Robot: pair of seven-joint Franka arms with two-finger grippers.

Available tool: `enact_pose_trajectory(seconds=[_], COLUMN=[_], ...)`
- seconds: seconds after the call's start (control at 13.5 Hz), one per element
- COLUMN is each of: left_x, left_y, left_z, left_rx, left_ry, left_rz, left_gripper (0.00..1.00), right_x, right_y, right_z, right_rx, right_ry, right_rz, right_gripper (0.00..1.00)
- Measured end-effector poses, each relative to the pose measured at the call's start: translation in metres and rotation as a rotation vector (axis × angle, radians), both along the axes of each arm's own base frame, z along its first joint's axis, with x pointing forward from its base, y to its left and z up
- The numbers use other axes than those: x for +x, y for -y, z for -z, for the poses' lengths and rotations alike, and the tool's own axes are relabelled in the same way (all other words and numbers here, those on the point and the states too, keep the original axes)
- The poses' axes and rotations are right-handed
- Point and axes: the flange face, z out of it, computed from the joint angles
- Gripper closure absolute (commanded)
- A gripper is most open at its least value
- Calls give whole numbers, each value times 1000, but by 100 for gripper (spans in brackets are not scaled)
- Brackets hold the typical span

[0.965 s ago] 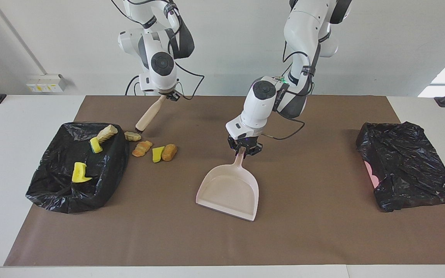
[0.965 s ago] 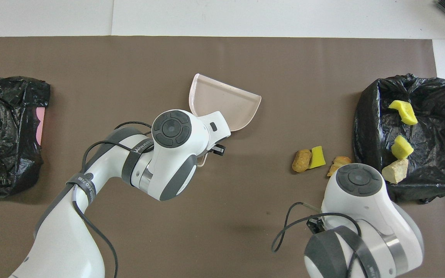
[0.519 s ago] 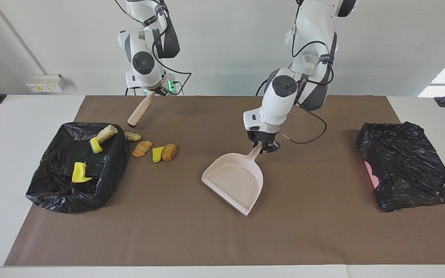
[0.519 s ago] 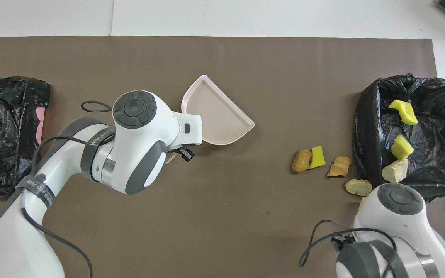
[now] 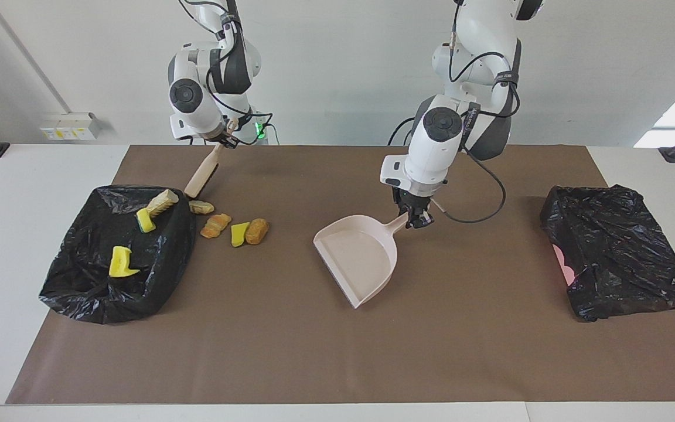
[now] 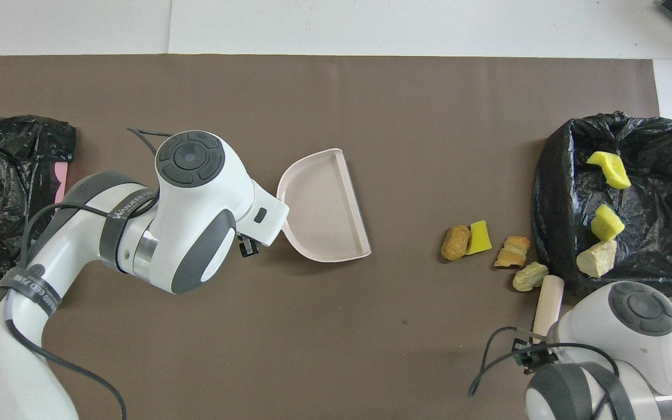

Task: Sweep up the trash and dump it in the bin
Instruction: 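Move the dustpan toward the crumbs while the right gripper brings the brush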

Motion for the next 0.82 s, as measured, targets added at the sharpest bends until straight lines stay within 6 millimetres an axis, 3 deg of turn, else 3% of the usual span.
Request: enact_pose_trajectory(seconds=[0.3,0.59,0.82], left_x=[-16,-29,-35], left_y=[-8,-13,-15], left_z=[10,15,18], left_rx=[6,12,15], left_ry=[-36,-49,-50], left_rz=[156,184,185], left_gripper=[100,100,100], right_x=[16,40,58], right_y=[-22,-46,-55], right_z=[9,1,8], right_rx=[10,24,38], right_ry=[43,67,90], right_rz=[-62,-116,-133], right_gripper=[100,100,100])
